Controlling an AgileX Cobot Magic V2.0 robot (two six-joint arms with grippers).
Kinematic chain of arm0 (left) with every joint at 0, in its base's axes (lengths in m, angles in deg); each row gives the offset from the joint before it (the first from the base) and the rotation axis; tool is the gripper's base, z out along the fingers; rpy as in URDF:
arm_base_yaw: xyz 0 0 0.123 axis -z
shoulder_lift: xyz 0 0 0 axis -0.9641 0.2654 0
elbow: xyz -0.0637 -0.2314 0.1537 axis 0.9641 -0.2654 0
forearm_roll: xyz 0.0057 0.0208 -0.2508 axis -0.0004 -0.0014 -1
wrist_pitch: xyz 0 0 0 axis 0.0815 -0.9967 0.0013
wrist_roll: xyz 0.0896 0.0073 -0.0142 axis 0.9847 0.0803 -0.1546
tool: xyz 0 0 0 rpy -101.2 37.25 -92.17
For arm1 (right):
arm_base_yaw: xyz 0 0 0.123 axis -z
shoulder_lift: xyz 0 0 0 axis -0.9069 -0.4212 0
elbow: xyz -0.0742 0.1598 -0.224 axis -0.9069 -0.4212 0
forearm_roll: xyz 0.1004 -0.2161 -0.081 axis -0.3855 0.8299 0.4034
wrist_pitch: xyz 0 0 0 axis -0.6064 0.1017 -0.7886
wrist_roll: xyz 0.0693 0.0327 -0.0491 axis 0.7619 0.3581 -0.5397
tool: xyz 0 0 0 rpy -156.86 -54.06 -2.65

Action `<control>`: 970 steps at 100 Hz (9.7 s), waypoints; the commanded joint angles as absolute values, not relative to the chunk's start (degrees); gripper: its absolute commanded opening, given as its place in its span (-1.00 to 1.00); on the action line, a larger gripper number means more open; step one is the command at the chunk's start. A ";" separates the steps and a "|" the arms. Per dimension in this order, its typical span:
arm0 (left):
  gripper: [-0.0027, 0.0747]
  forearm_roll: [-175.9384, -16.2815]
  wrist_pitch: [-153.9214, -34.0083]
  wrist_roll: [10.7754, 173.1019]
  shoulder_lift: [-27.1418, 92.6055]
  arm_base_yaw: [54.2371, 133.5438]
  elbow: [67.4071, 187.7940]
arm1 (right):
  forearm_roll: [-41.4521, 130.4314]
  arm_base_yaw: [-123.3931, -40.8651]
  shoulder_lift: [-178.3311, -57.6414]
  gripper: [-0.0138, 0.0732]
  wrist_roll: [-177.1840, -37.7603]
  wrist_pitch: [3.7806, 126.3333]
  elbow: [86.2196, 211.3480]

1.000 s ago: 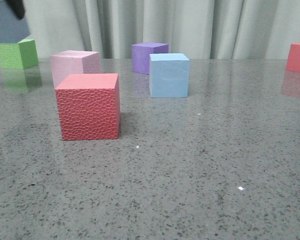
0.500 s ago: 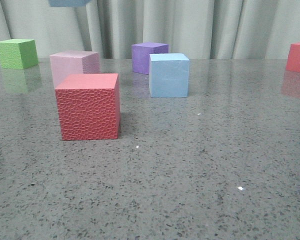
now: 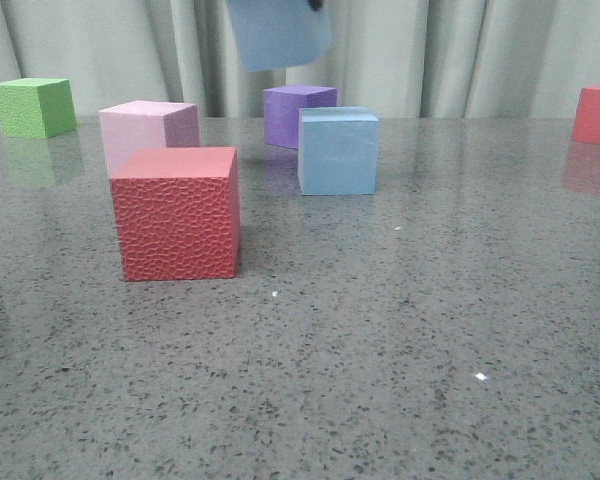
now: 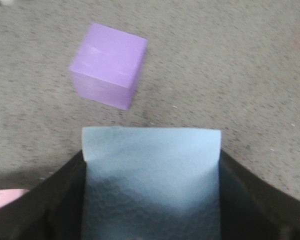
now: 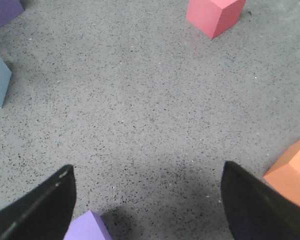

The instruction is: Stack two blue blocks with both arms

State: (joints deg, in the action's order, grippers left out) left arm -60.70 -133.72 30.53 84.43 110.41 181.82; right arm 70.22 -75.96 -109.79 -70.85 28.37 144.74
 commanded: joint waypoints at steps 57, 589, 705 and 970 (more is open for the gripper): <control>-0.26 -60.47 -129.58 29.73 82.37 112.33 183.92 | 70.53 -75.66 -109.16 0.68 -71.18 31.90 146.11; -0.12 -38.90 -154.06 24.08 82.38 107.19 199.03 | 69.75 -75.66 -109.16 0.68 -71.18 31.43 146.11; -0.12 -47.23 -131.31 26.48 40.47 94.91 142.16 | 69.70 -75.66 -109.11 0.68 -71.18 27.90 146.11; -0.98 -44.48 -130.35 19.17 9.01 94.91 111.87 | 69.69 -75.66 -103.09 -0.96 -71.27 28.42 139.86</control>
State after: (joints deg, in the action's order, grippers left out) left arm -45.91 -133.33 19.62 8.86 95.10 110.26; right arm 68.88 -75.96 -103.35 -70.85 25.36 138.43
